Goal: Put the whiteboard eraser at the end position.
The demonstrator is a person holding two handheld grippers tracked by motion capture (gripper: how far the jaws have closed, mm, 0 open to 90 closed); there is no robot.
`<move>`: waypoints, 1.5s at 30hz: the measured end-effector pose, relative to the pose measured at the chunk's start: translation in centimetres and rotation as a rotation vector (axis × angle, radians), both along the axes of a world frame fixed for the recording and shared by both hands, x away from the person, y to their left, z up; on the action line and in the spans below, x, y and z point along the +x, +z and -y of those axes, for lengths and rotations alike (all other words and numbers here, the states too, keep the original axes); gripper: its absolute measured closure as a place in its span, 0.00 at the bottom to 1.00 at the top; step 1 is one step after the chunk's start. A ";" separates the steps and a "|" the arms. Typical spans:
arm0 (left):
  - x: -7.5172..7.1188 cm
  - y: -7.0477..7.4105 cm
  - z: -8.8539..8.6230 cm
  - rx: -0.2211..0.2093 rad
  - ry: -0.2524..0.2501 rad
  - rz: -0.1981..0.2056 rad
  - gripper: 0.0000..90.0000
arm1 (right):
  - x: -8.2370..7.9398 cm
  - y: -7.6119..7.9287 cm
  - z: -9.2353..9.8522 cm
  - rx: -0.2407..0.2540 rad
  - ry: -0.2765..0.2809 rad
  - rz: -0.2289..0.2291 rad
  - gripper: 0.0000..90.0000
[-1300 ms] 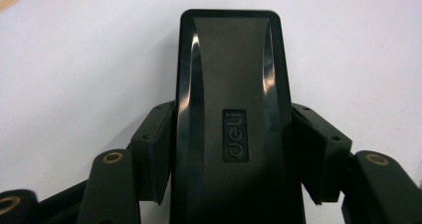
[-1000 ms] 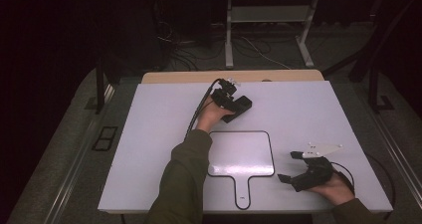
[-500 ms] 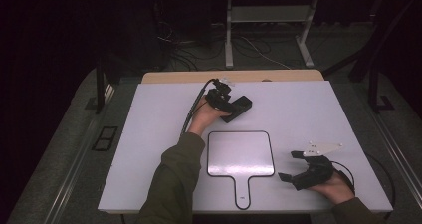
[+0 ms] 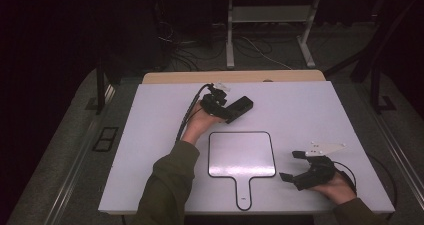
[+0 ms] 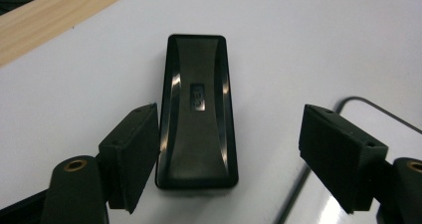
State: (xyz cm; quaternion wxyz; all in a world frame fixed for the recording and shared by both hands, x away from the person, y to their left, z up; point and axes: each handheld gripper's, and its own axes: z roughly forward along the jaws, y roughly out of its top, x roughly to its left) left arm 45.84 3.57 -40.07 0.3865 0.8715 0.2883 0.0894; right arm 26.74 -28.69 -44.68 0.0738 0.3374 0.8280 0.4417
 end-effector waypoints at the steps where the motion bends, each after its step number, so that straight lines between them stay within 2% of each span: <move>1: -0.3 0.0 -0.1 -0.007 0.008 0.002 0.24 | 0.0 0.1 0.0 0.003 -0.003 0.001 0.02; 3: -0.9 0.2 -0.4 -0.025 0.009 0.010 0.23 | 0.0 0.1 0.1 0.013 -0.007 0.000 0.02; 10: -2.9 0.6 -1.0 -0.035 -0.022 0.033 0.20 | 0.1 0.1 0.2 0.024 -0.007 0.006 0.02; 13: -3.7 0.5 -1.3 -0.050 -0.023 0.037 0.20 | 0.3 0.0 0.2 0.031 -0.008 0.008 0.02; 14: -4.0 0.3 -1.4 -0.068 -0.019 0.040 0.20 | 0.4 0.0 0.2 0.027 -0.008 0.011 0.02; 15: -4.2 0.3 -1.6 -0.060 -0.028 0.037 0.20 | 0.4 0.0 0.3 0.026 -0.007 0.013 0.02; 20: -5.5 -0.1 -2.3 -0.074 -0.040 0.039 0.16 | 0.3 0.0 0.4 0.022 -0.004 0.012 0.02; 21: -5.9 -0.2 -2.4 -0.087 -0.030 0.035 0.16 | 0.3 0.0 0.4 0.020 -0.003 0.011 0.02; 26: -6.9 -0.4 -3.4 -0.102 -0.023 0.050 0.14 | 0.2 0.0 0.3 0.015 -0.002 0.012 0.02; 34: -8.2 0.2 -4.6 -0.153 -0.001 0.076 0.12 | 0.2 0.0 0.4 0.018 -0.009 0.013 0.02; 45: -10.0 0.3 -5.6 -0.154 0.003 0.096 0.03 | 0.1 0.0 0.5 0.015 -0.011 0.015 0.02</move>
